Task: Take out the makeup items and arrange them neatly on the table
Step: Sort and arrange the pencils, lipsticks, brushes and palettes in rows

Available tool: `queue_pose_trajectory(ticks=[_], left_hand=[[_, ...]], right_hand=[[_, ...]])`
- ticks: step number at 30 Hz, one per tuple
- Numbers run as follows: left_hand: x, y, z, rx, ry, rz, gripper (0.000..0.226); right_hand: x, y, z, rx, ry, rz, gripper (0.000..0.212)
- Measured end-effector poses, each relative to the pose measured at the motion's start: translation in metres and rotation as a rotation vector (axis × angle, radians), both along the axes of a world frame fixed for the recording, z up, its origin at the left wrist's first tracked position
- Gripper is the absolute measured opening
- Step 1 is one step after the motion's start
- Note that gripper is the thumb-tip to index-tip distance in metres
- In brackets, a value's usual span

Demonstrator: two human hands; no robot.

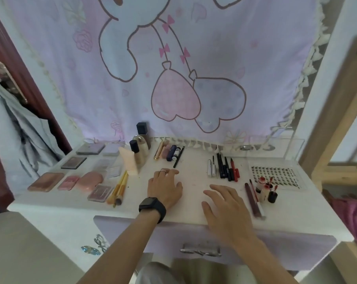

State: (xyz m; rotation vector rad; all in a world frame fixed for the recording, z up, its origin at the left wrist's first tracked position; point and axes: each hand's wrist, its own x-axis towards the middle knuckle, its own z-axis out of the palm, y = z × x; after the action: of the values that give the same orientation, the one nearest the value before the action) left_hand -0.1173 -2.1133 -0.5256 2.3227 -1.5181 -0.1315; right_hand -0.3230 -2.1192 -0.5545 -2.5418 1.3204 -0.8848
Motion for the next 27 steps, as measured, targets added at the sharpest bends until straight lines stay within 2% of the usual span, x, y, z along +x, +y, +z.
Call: queue_pose_trajectory(ticks=[3,5,8,11,15,19,24,27], left_hand=[[0.015,-0.011,-0.002,0.034,-0.043,-0.019,0.048],[0.020,-0.022,-0.002,0.049,-0.069,-0.047,0.050],[0.024,-0.039,-0.002,0.112,-0.116,-0.100,0.053],[0.024,-0.048,-0.001,0.184,-0.176,-0.126,0.050],[0.024,-0.043,-0.002,0.111,-0.253,-0.108,0.041],[0.026,-0.031,-0.002,0.039,-0.135,-0.057,0.024],[0.022,-0.015,-0.010,-0.025,-0.068,0.010,0.030],[0.016,0.001,-0.027,-0.176,-0.008,0.029,0.030]], right_hand=[[0.010,-0.013,-0.005,0.078,0.195,0.007,0.045],[0.010,-0.016,-0.009,0.077,0.245,-0.004,0.052],[0.010,-0.017,-0.011,0.078,0.254,-0.007,0.058],[0.009,-0.017,-0.012,0.090,0.251,-0.009,0.054],[0.010,-0.016,-0.011,0.099,0.201,-0.019,0.049],[0.011,-0.016,-0.011,0.084,0.172,-0.021,0.048],[0.010,-0.017,-0.011,0.087,0.146,-0.027,0.048],[0.010,-0.017,-0.013,0.104,0.118,-0.032,0.048]])
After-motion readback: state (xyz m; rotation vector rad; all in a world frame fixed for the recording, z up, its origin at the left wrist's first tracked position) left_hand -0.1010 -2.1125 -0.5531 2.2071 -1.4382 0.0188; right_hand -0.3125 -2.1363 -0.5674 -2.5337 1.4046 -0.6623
